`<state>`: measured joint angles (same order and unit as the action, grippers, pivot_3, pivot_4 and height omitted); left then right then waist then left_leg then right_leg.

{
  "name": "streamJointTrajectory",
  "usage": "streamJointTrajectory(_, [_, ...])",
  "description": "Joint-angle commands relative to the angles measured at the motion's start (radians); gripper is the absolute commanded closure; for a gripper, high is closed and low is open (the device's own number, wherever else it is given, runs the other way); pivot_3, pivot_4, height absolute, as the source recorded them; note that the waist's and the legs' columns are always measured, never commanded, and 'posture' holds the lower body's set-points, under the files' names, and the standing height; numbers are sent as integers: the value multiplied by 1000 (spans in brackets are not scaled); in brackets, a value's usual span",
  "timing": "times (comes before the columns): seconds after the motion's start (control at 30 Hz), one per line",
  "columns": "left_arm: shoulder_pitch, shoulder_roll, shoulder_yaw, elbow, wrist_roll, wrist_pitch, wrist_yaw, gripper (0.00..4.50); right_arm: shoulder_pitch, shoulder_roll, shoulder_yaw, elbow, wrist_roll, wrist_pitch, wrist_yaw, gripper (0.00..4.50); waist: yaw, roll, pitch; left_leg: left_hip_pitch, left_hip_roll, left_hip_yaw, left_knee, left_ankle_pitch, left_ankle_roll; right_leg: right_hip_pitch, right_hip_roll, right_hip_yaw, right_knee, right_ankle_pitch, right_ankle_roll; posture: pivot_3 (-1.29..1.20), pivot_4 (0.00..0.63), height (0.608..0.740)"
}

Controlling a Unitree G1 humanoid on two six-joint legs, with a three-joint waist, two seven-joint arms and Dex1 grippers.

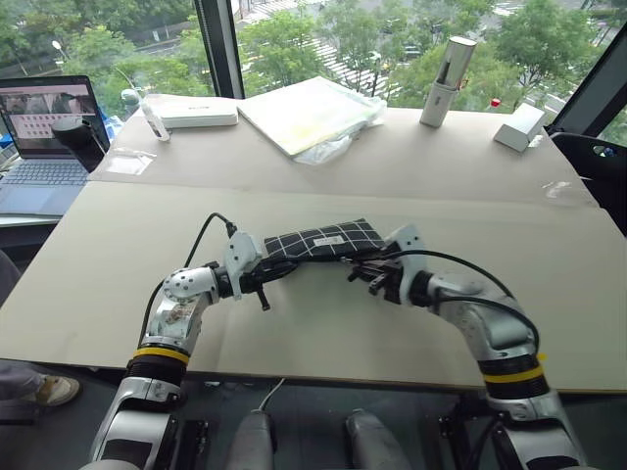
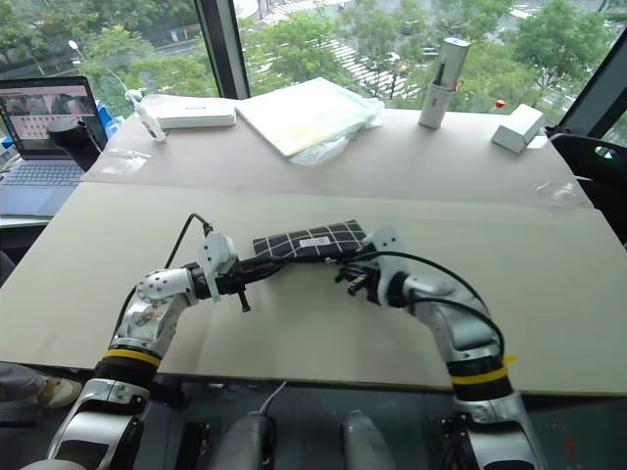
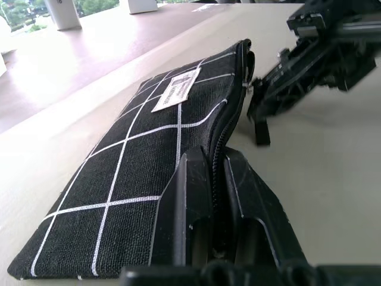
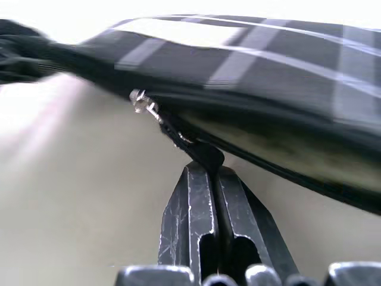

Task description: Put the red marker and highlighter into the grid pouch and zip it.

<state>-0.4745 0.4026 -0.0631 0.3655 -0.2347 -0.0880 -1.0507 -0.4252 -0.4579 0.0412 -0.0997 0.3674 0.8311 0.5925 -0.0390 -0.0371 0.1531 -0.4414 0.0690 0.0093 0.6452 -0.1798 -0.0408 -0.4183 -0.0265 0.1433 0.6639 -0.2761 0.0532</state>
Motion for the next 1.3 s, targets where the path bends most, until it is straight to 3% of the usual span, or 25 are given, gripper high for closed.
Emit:
streamJointTrajectory(0.03, [-8,7,12,-35,-9,-7,6,4500,14,-61,-74,-2,5,-11,15,4470,-1,0,0,0,0,0,0,0,0,0,0,0,0,0,0,0,150,736])
streamJointTrajectory(0.23, [-15,3,11,-32,-10,-4,6,4500,26,-212,-141,107,-53,-98,27,4470,-2,0,0,0,0,0,0,0,0,0,0,0,-1,0,0,0,150,736])
streamJointTrajectory(0.43, [-25,4,3,-22,-14,-7,6,4500,47,-228,-119,81,-6,-116,79,4470,-2,0,0,0,0,0,0,0,0,1,0,0,-1,0,0,0,150,736])
streamJointTrajectory(0.47, [-27,2,0,-21,-14,-7,6,4500,60,-224,-103,56,9,-110,103,3845,-2,0,0,0,0,0,0,0,0,1,0,0,-1,0,0,0,150,736])
streamJointTrajectory(0.73, [-41,-7,-17,-15,-3,-18,-9,4500,108,-253,-135,11,112,-6,201,1272,0,0,0,0,0,0,0,0,0,1,0,0,-1,0,0,0,150,736])
streamJointTrajectory(0.9, [-62,-8,-21,36,5,-53,-29,4500,188,-375,-238,42,120,-59,286,1272,18,0,0,0,-2,0,0,0,0,2,-1,0,-2,0,0,0,150,736])
streamJointTrajectory(1.03, [-100,-22,-37,116,15,-131,-75,4500,295,-458,-394,18,156,-109,370,1272,24,0,0,1,-1,0,1,0,0,2,-1,0,-1,0,1,0,150,736])
streamJointTrajectory(1.3, [-228,-97,-63,339,50,-323,-156,4500,483,-408,-602,-162,270,-136,414,1272,26,0,0,2,-2,-1,1,0,0,6,0,0,-3,-1,1,0,150,736])
